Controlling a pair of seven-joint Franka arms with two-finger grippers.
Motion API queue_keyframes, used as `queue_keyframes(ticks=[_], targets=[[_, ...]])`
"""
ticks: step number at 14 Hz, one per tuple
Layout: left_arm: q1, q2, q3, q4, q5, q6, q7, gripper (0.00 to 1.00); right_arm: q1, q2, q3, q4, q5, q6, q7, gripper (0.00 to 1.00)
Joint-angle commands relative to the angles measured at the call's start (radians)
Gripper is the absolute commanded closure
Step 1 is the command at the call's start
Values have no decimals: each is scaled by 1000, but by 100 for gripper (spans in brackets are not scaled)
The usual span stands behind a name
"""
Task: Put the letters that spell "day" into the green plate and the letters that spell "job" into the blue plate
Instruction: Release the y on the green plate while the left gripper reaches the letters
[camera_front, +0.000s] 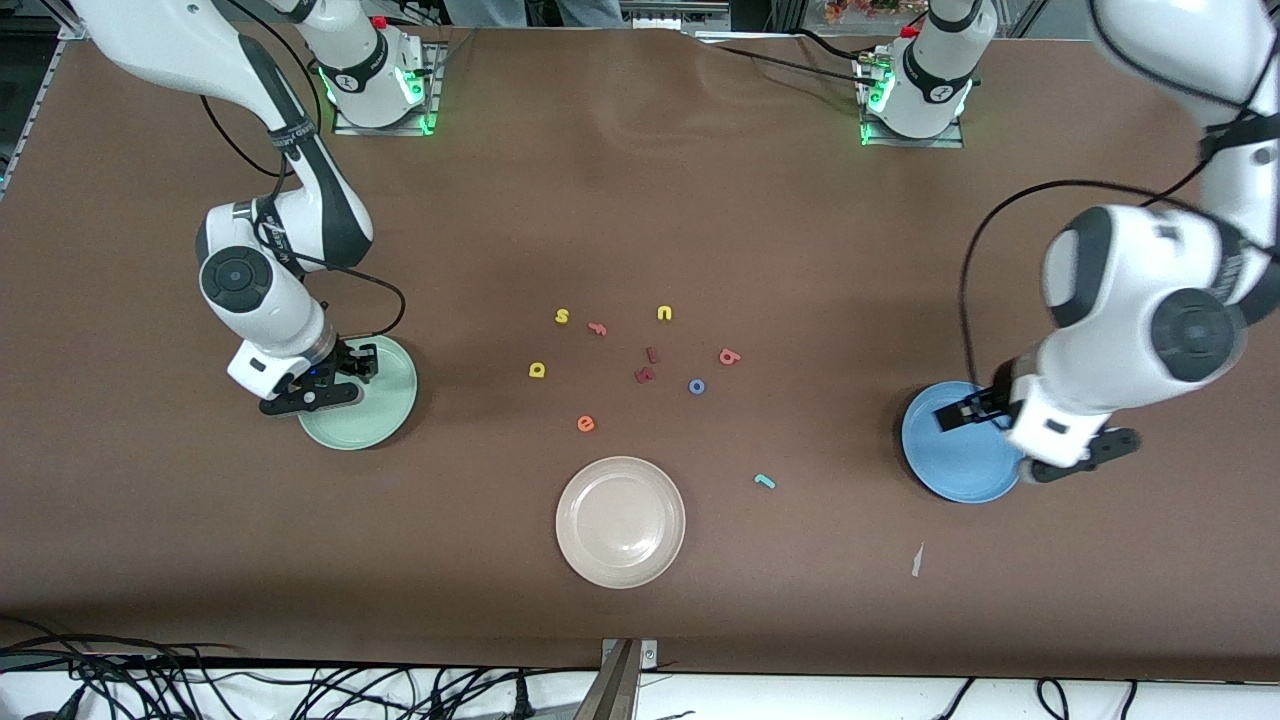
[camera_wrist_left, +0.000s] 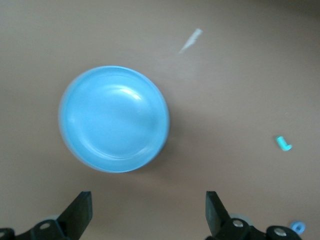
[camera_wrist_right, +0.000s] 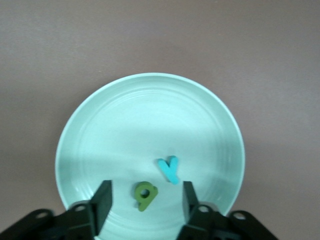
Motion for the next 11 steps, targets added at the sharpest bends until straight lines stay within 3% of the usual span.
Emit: queue_keyframes(ticks=[1, 6, 11], targets=[[-88, -10, 6, -148, 26, 178, -154, 0, -3, -31, 26, -31, 49, 12, 15, 25], [-243, -9, 6, -325, 25, 393, -442, 0, 7, 21, 144, 14, 57, 18, 286, 25], [-393, -9, 6, -440, 28, 564, -738, 0, 142, 104, 158, 87, 43, 32, 511, 25]])
